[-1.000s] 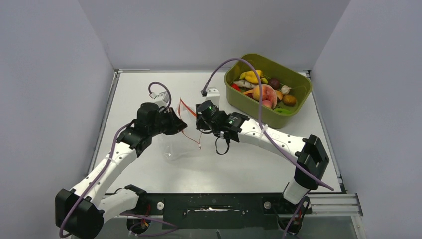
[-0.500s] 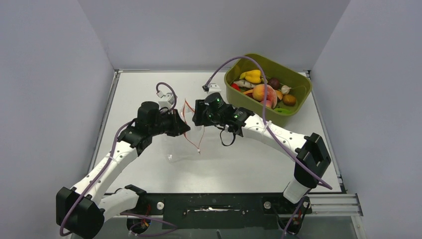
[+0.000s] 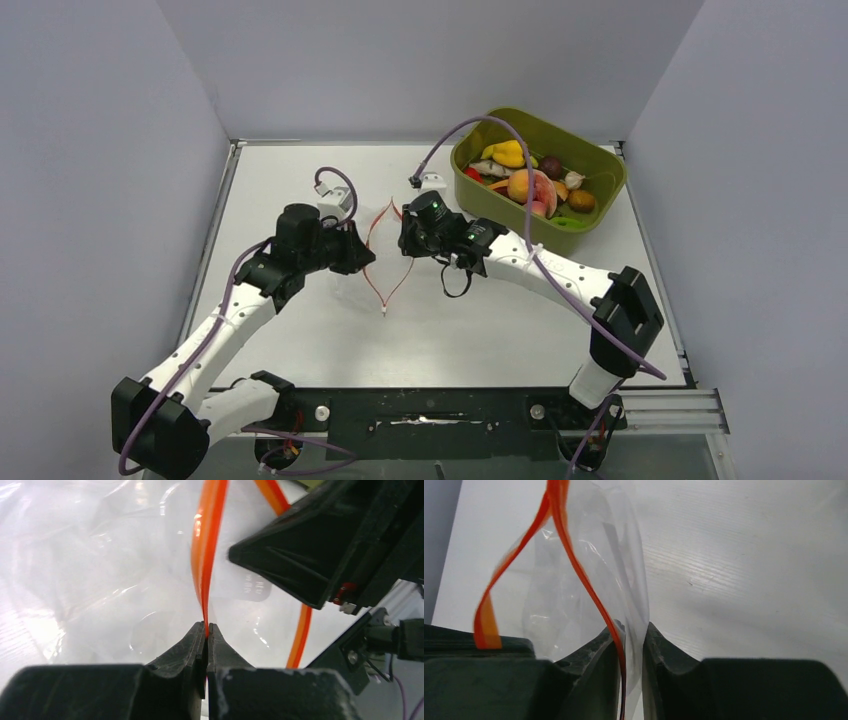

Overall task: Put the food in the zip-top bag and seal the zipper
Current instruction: Open the zipper of the food storage bag.

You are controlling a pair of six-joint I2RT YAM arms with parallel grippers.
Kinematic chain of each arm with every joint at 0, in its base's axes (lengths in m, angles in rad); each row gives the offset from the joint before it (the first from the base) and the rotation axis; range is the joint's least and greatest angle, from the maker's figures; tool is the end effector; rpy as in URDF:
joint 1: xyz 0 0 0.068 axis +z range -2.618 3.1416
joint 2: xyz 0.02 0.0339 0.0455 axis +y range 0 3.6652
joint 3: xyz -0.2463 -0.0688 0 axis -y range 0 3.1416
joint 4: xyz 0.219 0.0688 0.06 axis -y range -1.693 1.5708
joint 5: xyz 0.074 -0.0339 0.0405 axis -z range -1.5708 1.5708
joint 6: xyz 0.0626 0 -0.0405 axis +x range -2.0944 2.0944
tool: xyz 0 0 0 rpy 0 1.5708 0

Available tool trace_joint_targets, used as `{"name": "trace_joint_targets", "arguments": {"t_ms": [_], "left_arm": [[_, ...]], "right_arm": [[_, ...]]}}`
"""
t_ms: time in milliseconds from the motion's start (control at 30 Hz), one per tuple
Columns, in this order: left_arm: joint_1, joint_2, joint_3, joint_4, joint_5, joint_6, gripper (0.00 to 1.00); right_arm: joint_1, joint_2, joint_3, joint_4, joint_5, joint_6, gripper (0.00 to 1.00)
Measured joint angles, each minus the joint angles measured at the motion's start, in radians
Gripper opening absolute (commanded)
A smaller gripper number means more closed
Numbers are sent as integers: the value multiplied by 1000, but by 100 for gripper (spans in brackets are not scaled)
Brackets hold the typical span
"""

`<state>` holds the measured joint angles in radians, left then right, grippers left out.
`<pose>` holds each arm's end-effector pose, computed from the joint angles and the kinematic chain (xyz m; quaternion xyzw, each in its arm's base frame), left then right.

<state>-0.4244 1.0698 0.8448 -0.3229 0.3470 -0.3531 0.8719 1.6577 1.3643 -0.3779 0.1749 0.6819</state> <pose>0.2118 -0.1190 0.2699 0.1151 0.8554 -0.3220 0.3891 0.2493 0.2798 0.2686 -0.0473 0.8967 0.2475 0.3640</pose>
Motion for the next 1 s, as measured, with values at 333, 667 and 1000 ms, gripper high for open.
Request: {"name": "trace_joint_targets", "arguments": {"t_ms": [333,667,1000], "left_arm": [[0,3,127,-65,-239,2,1],[0,10,60,-33,-219,12,0],[0,-80,-58,72,-268,73,0]], "right_arm": [[33,-14,-48,-30,171,97,18],[74,-67,-116,18,270,150,15],[58,-100,-203,66,260,173,23]]}}
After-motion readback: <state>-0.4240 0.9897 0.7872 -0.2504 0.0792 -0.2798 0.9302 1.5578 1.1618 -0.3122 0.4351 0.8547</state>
